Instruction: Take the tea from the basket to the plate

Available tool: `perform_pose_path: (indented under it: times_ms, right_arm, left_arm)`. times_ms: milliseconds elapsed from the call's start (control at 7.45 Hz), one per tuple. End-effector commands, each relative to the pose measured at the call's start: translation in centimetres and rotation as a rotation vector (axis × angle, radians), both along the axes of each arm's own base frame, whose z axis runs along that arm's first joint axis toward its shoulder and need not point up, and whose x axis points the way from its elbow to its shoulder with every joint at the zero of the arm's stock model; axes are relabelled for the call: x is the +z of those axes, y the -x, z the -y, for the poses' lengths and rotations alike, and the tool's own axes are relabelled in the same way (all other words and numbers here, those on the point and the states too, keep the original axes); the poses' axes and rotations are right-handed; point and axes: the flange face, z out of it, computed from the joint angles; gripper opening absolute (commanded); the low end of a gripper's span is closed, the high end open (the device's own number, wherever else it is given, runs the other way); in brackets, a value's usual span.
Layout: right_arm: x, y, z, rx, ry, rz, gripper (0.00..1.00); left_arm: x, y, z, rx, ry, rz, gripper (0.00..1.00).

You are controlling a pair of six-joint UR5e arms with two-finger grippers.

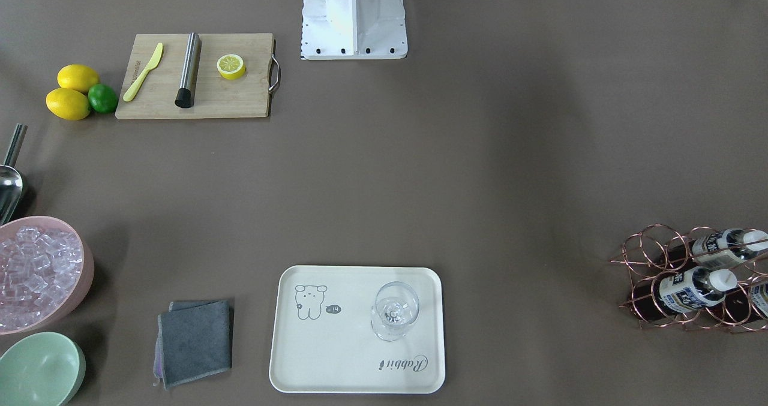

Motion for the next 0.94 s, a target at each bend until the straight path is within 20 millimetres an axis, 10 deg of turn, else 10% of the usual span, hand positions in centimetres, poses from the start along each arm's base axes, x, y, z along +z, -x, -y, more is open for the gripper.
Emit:
perform_pose_path:
  times_ms: [0, 537, 806]
  right_arm:
    - [0.0, 1.1, 0.3, -0.025, -0.001, 0.0, 1.0]
    - [-0.1, 1.3, 0.5, -0.032, -0.005, -0.005, 1.0]
    - [0.8, 1.4, 0.3, -0.037, 0.008, -0.01, 1.0]
  left_arm:
    - [-3.8, 0.5, 3.3, 0.198, -0.282, 0.069, 0.97]
    - [-9.7, 3.9, 9.5, 0.602, -0.676, 0.217, 0.94]
    - [-12.2, 3.2, 15.7, 0.791, -0.775, 0.212, 0.92]
